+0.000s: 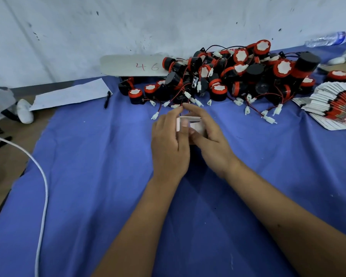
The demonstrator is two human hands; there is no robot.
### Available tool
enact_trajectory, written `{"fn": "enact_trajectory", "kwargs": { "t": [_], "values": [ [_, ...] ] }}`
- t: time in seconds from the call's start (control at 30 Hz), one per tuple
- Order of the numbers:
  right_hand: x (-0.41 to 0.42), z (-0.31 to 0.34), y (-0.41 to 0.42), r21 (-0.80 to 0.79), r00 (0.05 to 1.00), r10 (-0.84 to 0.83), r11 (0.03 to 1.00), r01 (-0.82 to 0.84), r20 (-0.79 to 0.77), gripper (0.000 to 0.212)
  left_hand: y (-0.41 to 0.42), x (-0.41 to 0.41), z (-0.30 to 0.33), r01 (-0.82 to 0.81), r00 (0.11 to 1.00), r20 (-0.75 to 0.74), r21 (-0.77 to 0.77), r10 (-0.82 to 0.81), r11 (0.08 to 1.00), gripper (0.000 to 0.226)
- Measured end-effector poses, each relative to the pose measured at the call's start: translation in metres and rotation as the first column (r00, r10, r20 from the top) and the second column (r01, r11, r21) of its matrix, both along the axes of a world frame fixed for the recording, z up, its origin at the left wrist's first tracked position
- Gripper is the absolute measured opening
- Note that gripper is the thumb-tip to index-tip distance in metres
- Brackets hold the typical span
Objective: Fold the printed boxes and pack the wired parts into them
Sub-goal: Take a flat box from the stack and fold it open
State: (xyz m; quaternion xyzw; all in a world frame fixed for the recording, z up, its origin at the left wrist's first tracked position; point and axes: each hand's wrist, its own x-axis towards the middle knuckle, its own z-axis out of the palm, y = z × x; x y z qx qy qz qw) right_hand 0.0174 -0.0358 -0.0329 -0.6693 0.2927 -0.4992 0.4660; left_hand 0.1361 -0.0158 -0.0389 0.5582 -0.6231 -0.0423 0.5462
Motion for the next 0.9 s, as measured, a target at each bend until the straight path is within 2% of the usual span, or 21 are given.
{"fn": "enact_trajectory", "kwargs": {
  "t": [0.07, 0.1, 0.2, 0.33, 0.5, 0.6, 0.67, 0.73, 0.8, 0.9],
  "values": [
    [-0.004, 0.002, -0.003, 0.062, 0.995, -0.043, 0.997, 0.037, 0.095, 0.052, 0.002, -0.004, -0.002, 0.107, 0.991, 0.080, 0.035, -0.110, 0.994, 0.061],
    [-0.006, 0.003, -0.004, 0.081, 0.990, -0.072, 0.995, 0.062, 0.120, 0.051, 0.003, -0.008, -0.003, 0.172, 0.983, 0.060, 0.061, -0.175, 0.983, 0.064],
    [-0.007, 0.005, -0.004, 0.079, 0.981, -0.144, 0.988, 0.134, 0.127, 0.042, 0.004, -0.017, -0.004, 0.271, 0.952, -0.163, 0.064, -0.258, 0.960, 0.054],
    [0.002, 0.004, 0.002, 0.077, 0.981, -0.114, 0.992, 0.103, 0.156, 0.037, 0.003, -0.013, 0.001, 0.250, 0.946, -0.210, -0.012, -0.247, 0.968, 0.049],
    [0.002, 0.005, 0.002, 0.080, 0.997, -0.062, 0.995, 0.059, 0.038, 0.048, -0.001, -0.005, -0.003, 0.184, 0.918, -0.355, -0.008, -0.175, 0.983, 0.057],
    [0.003, 0.003, 0.003, 0.098, 1.000, -0.013, 0.995, 0.013, -0.002, 0.050, -0.002, 0.000, -0.002, 0.153, 0.929, -0.340, -0.007, -0.147, 0.988, 0.054],
    [0.002, 0.004, 0.003, 0.130, 0.999, -0.030, 0.991, 0.025, 0.030, 0.054, -0.001, 0.000, 0.001, 0.149, 0.943, -0.300, -0.012, -0.146, 0.989, 0.052],
    [0.001, 0.004, 0.002, 0.125, 0.996, -0.056, 0.991, 0.047, 0.068, 0.042, 0.000, 0.000, 0.004, 0.147, 0.949, -0.279, -0.021, -0.147, 0.989, 0.053],
    [-0.001, 0.003, 0.001, 0.126, 0.992, -0.095, 0.988, 0.084, 0.085, 0.032, 0.001, 0.000, 0.006, 0.142, 0.935, -0.323, -0.044, -0.149, 0.989, 0.053],
    [-0.002, -0.001, -0.002, 0.124, 0.974, -0.194, 0.976, 0.180, 0.117, 0.031, 0.001, 0.003, 0.004, 0.085, 0.911, -0.398, -0.086, -0.112, 0.993, 0.046]
  ]
}}
